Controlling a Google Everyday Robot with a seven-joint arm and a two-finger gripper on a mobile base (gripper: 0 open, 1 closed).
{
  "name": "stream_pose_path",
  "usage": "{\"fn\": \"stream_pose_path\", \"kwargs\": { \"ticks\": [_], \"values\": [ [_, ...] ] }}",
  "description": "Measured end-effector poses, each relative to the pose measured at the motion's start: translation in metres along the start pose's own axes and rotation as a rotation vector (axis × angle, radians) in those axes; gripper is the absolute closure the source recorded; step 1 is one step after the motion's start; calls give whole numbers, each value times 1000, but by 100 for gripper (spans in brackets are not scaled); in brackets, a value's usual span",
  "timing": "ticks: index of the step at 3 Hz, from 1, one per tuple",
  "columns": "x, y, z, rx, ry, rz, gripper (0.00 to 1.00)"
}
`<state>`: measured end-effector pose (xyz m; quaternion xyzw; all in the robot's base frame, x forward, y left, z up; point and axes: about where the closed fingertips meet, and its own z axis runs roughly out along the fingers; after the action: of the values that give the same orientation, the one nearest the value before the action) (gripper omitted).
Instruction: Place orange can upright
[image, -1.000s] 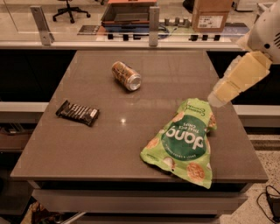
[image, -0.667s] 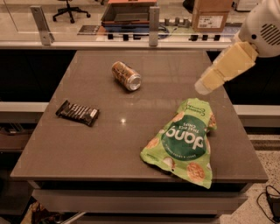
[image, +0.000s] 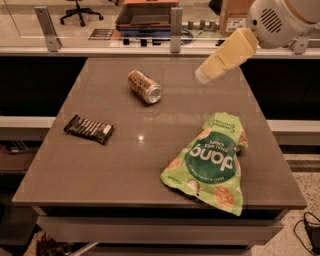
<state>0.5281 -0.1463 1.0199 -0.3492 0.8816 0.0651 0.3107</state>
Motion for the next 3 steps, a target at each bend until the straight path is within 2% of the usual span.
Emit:
{"fn": "stream_pose_path", "kwargs": {
  "ticks": [2,3],
  "values": [
    [-52,7,32,19,85,18,0],
    [-63,11,51,17,138,18,0]
  ]
}}
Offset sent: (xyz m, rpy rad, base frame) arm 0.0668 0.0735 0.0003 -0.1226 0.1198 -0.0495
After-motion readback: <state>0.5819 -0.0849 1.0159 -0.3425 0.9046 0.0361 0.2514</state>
